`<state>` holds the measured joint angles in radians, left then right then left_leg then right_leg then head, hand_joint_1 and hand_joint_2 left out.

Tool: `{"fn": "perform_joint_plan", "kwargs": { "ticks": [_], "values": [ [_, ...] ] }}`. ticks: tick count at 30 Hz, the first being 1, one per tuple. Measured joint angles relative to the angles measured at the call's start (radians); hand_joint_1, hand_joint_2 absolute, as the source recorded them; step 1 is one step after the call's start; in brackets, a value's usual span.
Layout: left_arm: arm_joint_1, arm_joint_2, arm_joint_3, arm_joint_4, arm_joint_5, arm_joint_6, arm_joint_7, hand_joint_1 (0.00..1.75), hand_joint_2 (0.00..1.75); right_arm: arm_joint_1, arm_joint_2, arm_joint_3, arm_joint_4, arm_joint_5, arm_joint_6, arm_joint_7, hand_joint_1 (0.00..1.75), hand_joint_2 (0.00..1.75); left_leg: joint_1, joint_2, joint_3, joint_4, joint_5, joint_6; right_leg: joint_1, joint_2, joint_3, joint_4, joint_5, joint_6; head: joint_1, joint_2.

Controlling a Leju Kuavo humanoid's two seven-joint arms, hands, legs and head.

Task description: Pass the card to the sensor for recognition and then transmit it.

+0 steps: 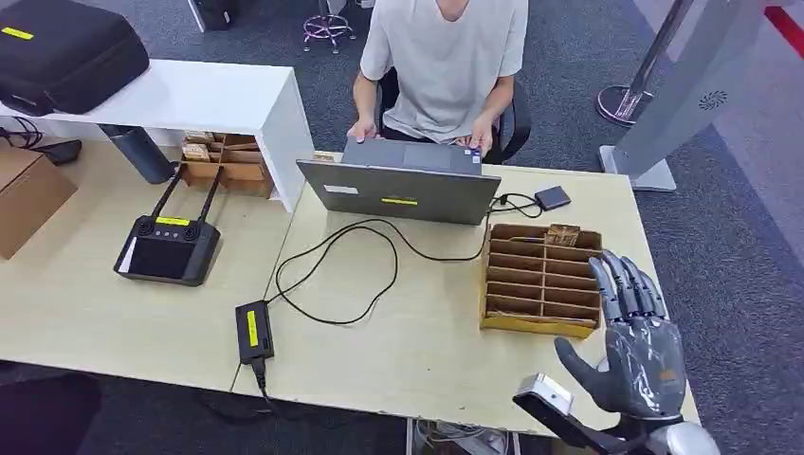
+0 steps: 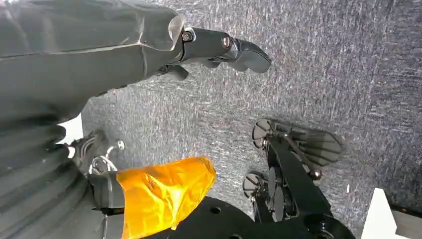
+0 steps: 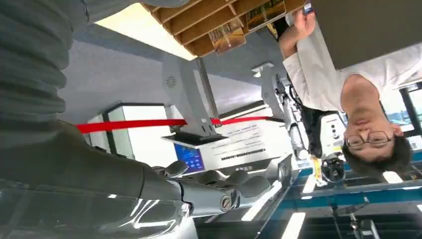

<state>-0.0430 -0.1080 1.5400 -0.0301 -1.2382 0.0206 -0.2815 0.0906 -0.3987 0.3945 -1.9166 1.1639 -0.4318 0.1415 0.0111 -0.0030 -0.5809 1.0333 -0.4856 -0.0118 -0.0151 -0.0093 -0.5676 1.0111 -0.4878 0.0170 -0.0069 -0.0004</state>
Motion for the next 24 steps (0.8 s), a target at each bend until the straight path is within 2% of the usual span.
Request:
{"fn": "perform_joint_plan", "kwargs": {
  "ticks": [7,24],
  "values": [
    [-0.004,0.004,-0.017,0.0,-0.012,0.0,0.0,0.0,1.75,0.005,0.067,-0.015,0.084,-0.003,-0.016,-0.006,0.0,1.75,0.0,0.0,0.0,0.0,0.0,0.0,0.0,0.0,0.0,0.0,0.0,0.0,0.0,0.0],
    [-0.015,0.008,-0.045,0.0,-0.045,0.0,0.006,0.0,1.75,-0.016,0.12,-0.04,0.242,-0.012,-0.021,-0.006,0.0,1.75,0.0,0.0,0.0,0.0,0.0,0.0,0.0,0.0,0.0,0.0,0.0,0.0,0.0,0.0]
  ]
}}
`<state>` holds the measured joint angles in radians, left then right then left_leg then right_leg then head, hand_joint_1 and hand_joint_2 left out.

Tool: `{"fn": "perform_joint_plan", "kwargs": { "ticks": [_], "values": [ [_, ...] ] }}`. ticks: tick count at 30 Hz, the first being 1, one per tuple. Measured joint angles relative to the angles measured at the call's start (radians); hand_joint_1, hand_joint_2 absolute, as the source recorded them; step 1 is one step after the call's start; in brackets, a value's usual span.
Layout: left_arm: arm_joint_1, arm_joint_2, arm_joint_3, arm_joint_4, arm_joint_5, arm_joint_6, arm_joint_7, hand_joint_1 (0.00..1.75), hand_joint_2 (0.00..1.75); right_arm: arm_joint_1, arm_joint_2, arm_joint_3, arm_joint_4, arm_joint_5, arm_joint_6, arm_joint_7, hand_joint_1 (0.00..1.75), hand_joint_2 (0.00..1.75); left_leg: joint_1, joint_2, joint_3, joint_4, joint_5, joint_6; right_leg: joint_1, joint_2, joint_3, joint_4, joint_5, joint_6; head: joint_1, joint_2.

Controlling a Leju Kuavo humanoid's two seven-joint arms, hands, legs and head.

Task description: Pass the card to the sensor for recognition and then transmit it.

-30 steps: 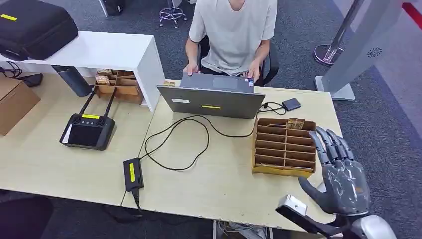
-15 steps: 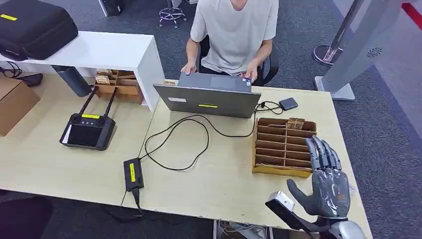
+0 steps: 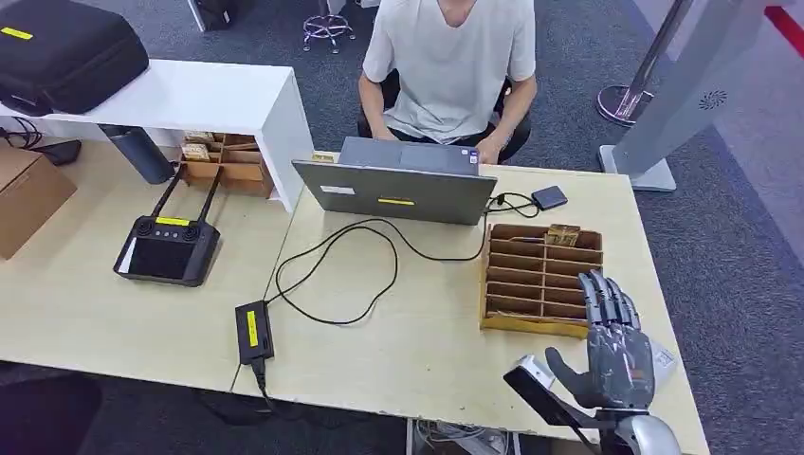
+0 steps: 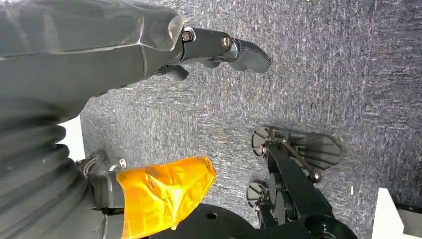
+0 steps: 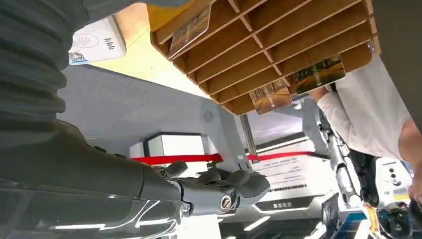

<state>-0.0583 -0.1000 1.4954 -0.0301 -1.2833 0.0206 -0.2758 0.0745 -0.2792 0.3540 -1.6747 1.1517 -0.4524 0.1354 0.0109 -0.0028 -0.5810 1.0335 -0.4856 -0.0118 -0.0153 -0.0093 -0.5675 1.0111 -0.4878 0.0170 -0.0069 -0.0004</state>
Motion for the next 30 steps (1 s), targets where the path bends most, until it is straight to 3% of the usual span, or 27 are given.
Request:
{"fn": "perform_joint_plan", "kwargs": {
  "ticks": [22,27,30],
  "values": [
    [-0.017,0.002,-0.027,0.0,-0.056,0.0,0.013,0.0,1.75,-0.186,0.042,0.002,0.196,0.033,0.007,-0.001,0.0,1.75,0.0,0.0,0.0,0.0,0.0,0.0,0.0,0.0,0.0,0.0,0.0,0.0,0.0,0.0],
    [-0.018,0.002,-0.027,0.0,-0.057,0.002,0.018,0.0,1.75,-0.199,0.043,0.011,0.206,0.014,0.133,0.049,0.0,1.75,0.0,0.0,0.0,0.0,0.0,0.0,0.0,0.0,0.0,0.0,0.0,0.0,0.0,0.0],
    [-0.018,0.002,-0.027,0.0,-0.057,0.004,0.019,0.0,1.75,-0.2,0.043,0.016,0.199,0.009,0.163,0.061,0.0,1.75,0.0,0.0,0.0,0.0,0.0,0.0,0.0,0.0,0.0,0.0,0.0,0.0,0.0,0.0]
  ]
}}
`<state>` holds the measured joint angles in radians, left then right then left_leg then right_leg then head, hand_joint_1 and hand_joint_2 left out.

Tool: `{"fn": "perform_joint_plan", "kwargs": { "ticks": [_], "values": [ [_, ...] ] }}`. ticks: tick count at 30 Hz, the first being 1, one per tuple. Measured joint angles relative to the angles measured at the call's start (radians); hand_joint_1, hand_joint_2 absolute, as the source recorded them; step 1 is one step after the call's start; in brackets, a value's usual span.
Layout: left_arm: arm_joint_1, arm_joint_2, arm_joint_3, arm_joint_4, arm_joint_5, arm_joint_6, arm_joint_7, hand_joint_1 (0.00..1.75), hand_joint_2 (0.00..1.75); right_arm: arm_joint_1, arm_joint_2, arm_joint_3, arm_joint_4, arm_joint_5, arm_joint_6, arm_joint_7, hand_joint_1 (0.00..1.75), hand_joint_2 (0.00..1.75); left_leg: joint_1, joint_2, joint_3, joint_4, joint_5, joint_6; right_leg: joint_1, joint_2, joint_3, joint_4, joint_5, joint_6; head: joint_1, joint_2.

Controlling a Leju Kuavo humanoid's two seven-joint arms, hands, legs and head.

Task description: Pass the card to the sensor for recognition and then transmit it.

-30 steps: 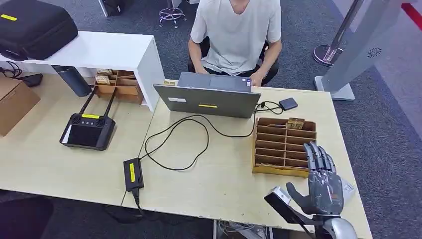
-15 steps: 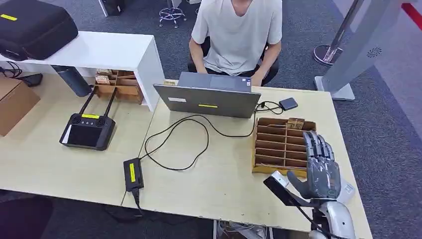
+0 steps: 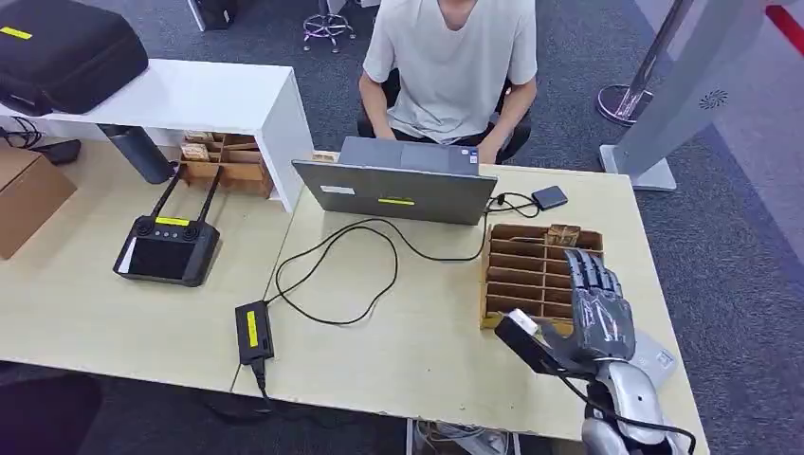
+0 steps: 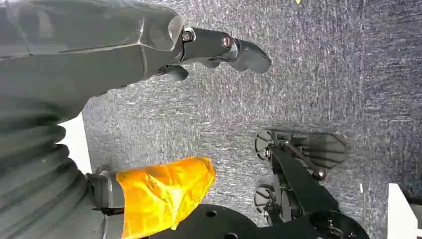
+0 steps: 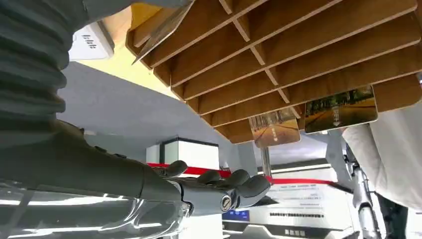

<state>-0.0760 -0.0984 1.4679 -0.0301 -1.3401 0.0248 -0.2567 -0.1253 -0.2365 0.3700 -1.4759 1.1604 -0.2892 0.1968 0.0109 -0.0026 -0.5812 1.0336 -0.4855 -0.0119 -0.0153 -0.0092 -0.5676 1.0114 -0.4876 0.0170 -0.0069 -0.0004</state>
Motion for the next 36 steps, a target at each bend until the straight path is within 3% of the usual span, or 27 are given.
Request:
{"fn": "perform_joint_plan", "kwargs": {
  "ticks": [18,36],
  "values": [
    [0.003,0.0,0.006,0.0,0.006,0.006,-0.001,0.0,1.75,0.023,-0.044,0.018,-0.109,-0.028,0.037,0.016,0.0,1.75,0.0,0.0,0.0,0.0,0.0,0.0,0.0,0.0,0.0,0.0,0.0,0.0,0.0,0.0],
    [0.003,0.0,0.01,0.0,-0.014,0.007,0.0,0.0,1.75,0.051,-0.077,-0.053,0.044,-0.005,0.026,0.043,0.0,1.75,0.0,0.0,0.0,0.0,0.0,0.0,0.0,0.0,0.0,0.0,0.0,0.0,0.0,0.0]
  ]
}}
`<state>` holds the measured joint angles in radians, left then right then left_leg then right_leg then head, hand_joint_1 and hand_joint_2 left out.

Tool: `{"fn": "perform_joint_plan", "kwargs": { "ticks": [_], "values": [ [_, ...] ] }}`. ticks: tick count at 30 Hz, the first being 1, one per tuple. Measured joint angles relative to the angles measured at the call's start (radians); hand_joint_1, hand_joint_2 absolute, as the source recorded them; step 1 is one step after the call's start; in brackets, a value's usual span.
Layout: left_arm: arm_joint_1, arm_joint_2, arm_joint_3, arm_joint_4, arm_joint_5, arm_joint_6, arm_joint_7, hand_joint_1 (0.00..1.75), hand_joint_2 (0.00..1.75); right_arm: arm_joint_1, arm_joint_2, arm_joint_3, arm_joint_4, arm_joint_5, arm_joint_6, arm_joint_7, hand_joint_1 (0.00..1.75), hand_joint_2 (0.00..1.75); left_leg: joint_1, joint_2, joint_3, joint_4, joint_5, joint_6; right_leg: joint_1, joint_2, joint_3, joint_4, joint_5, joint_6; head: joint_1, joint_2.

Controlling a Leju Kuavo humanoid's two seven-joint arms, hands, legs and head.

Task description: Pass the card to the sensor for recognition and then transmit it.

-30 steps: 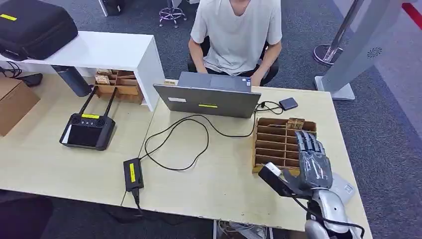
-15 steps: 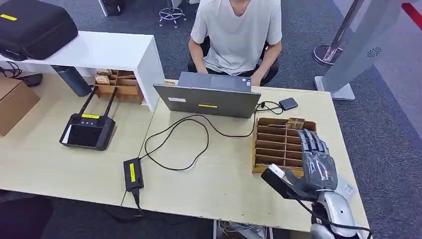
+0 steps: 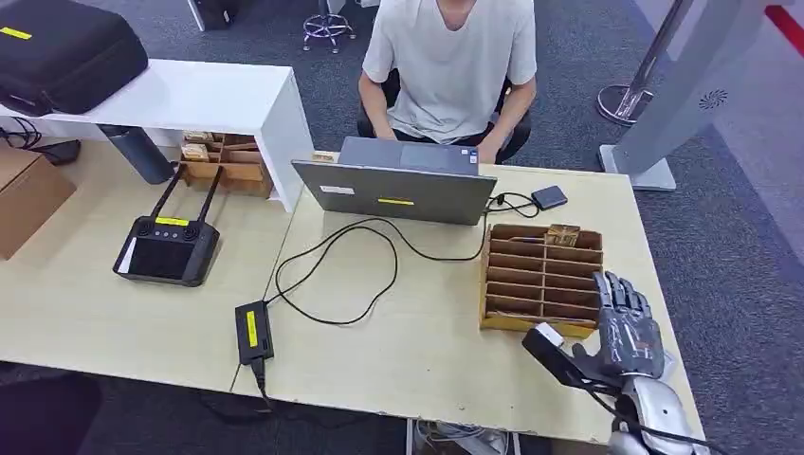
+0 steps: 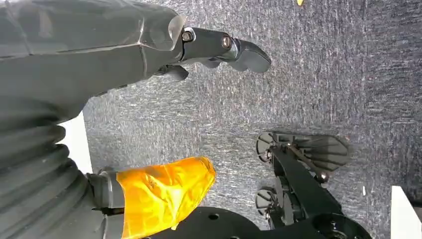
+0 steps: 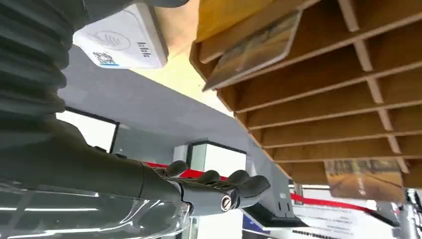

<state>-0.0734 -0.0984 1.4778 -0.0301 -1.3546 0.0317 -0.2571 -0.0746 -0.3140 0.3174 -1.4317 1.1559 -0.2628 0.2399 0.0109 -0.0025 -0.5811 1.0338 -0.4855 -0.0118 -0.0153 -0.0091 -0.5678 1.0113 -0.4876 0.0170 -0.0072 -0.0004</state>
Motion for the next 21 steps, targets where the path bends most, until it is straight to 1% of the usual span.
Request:
{"fn": "perform_joint_plan", "kwargs": {
  "ticks": [10,16,21],
  "values": [
    [0.0,0.0,0.014,0.0,-0.004,0.0,0.0,0.0,1.75,0.0,0.0,-0.013,0.029,0.0,-0.003,-0.001,0.0,1.75,0.0,0.0,0.0,0.0,0.0,0.0,0.0,0.0,0.0,0.0,0.0,0.0,0.0,0.0],
    [0.0,0.0,0.021,0.0,-0.005,0.0,0.0,0.0,1.75,-0.002,0.001,-0.012,0.028,-0.002,-0.005,-0.017,0.0,1.75,0.0,0.0,0.0,0.0,0.0,0.0,0.0,0.0,0.0,0.0,0.0,0.0,0.0,0.0],
    [0.0,0.0,0.023,0.0,-0.008,-0.001,0.0,0.0,1.75,-0.011,0.012,-0.005,0.027,-0.008,-0.005,-0.025,0.0,1.75,0.0,0.0,0.0,0.0,0.0,0.0,0.0,0.0,0.0,0.0,0.0,0.0,0.0,0.0]
  ]
}}
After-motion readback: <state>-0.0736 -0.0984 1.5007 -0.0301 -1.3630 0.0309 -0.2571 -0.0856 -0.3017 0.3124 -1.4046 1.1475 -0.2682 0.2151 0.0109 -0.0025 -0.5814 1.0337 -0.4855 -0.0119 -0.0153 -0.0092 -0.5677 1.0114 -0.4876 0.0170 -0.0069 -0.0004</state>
